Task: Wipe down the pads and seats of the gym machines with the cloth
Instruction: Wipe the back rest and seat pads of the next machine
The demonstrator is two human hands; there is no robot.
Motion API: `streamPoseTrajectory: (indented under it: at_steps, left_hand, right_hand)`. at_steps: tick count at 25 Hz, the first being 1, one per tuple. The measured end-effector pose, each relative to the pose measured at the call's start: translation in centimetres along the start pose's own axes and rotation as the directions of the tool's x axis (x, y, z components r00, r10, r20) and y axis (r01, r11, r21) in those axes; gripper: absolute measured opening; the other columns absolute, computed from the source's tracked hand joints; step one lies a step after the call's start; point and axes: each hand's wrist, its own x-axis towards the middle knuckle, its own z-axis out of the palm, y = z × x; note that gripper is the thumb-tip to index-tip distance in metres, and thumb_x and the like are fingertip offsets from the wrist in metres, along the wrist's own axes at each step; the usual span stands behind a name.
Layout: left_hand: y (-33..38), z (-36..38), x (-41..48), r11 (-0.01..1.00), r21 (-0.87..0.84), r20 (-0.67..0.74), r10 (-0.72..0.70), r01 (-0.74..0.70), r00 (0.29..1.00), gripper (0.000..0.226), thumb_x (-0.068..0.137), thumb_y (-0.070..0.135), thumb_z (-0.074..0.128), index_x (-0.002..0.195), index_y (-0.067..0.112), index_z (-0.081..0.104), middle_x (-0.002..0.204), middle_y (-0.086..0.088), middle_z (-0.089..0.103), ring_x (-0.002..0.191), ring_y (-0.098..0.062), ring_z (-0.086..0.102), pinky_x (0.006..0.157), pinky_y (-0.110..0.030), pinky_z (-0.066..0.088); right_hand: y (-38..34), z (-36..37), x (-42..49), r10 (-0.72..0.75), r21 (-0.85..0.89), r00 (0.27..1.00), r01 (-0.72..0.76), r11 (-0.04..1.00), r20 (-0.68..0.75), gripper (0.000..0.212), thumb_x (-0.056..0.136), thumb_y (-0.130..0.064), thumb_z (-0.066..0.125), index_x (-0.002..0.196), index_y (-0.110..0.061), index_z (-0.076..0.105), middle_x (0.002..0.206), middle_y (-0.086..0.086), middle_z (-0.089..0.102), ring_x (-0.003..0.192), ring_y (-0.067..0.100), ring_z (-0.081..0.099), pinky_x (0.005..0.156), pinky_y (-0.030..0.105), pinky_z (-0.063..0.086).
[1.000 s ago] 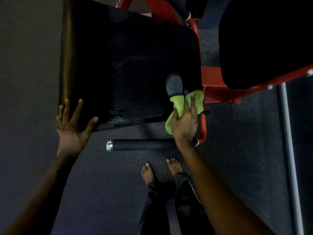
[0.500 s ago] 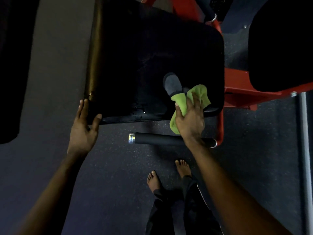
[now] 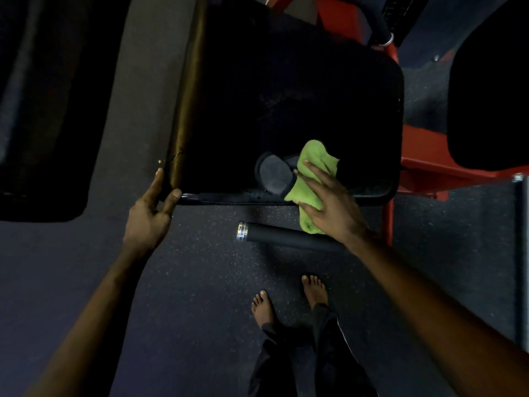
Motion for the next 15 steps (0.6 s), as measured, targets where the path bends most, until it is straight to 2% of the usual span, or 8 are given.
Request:
streamPoseTrajectory:
  at_steps: [1,2,4,5,10,13,15]
  left_hand:
    - [-0.2,-0.1,0.1,1.0,-0.013,0.0,-0.004,0.004,1.0,0.063,0.098,0.051,0.055,0.154,0.045,0.028,0.111,0.019,0.058,0.094,0.006,0.053,0.091,-0.031,0.042]
    - [-0.5,-0.1,0.2,0.999,-0.037,0.004,-0.007,0.007,1.0,0.063,0.097,0.052,0.055,0.153,0.047,0.027,0.115,0.018,0.06,0.102,0.003,0.055,0.094,-0.032,0.042]
    - [-1.1,0.1,0.3,0.997,-0.072,0.007,0.016,-0.016,1.0,0.062,0.097,0.054,0.055,0.153,0.049,0.027,0.142,0.01,0.054,0.127,-0.008,0.05,0.105,-0.034,0.04]
    - [-1.2,0.2,0.2,0.996,-0.079,0.004,0.035,-0.035,0.999,0.061,0.098,0.054,0.054,0.152,0.049,0.027,0.148,0.01,0.049,0.133,-0.008,0.046,0.107,-0.034,0.039]
    - [-2.2,0.0,0.0,0.98,-0.196,-0.028,0.029,-0.034,0.999,0.049,0.102,0.044,0.053,0.149,0.042,0.041,0.141,0.022,0.047,0.133,0.003,0.043,0.11,-0.027,0.037]
    - [-2.3,0.3,0.0,0.958,-0.285,-0.05,0.006,-0.021,0.999,0.048,0.1,0.037,0.058,0.147,0.031,0.048,0.136,0.023,0.051,0.122,0.018,0.046,0.11,-0.023,0.038]
    - [-2.4,0.5,0.0,0.947,-0.322,-0.076,-0.017,-0.008,0.997,0.048,0.099,0.036,0.061,0.145,0.029,0.051,0.132,0.024,0.054,0.119,0.02,0.048,0.109,-0.02,0.039]
  right_hand:
    - [-0.4,0.1,0.4,-0.045,-0.045,0.999,0.046,0.998,0.025,0.078,0.088,-0.026,0.076,0.155,-0.034,0.038,0.167,-0.013,0.02,0.154,0.024,0.022,0.112,0.052,0.044]
    - [-1.1,0.2,0.9,-0.1,-0.091,0.993,0.105,0.99,0.058,0.08,0.085,-0.024,0.078,0.154,-0.036,0.038,0.167,-0.014,0.019,0.156,0.024,0.017,0.111,0.05,0.046]
    - [-1.9,0.3,2.0,-0.201,-0.143,0.972,0.218,0.965,0.12,0.085,0.081,-0.021,0.079,0.155,-0.037,0.039,0.168,-0.015,0.017,0.157,0.023,0.009,0.107,0.049,0.048]
    - [-2.1,0.1,2.4,-0.245,-0.159,0.959,0.267,0.951,0.145,0.086,0.08,-0.019,0.079,0.155,-0.036,0.039,0.168,-0.014,0.016,0.157,0.024,0.007,0.107,0.05,0.048]
    - [-0.2,-1.3,2.4,-0.421,-0.332,0.836,0.532,0.779,0.352,0.1,0.075,-0.018,0.078,0.159,-0.039,0.028,0.17,-0.011,0.004,0.158,0.024,-0.002,0.113,0.046,0.037]
    - [-0.8,-1.5,2.7,-0.446,-0.35,0.829,0.55,0.758,0.338,0.099,0.072,-0.016,0.08,0.156,-0.038,0.035,0.17,-0.009,0.01,0.158,0.028,0.005,0.11,0.045,0.038]
    - [-3.0,-0.5,4.1,-0.475,-0.329,0.818,0.568,0.754,0.325,0.094,0.07,-0.015,0.082,0.153,-0.035,0.043,0.168,-0.007,0.018,0.156,0.032,0.013,0.106,0.046,0.041]
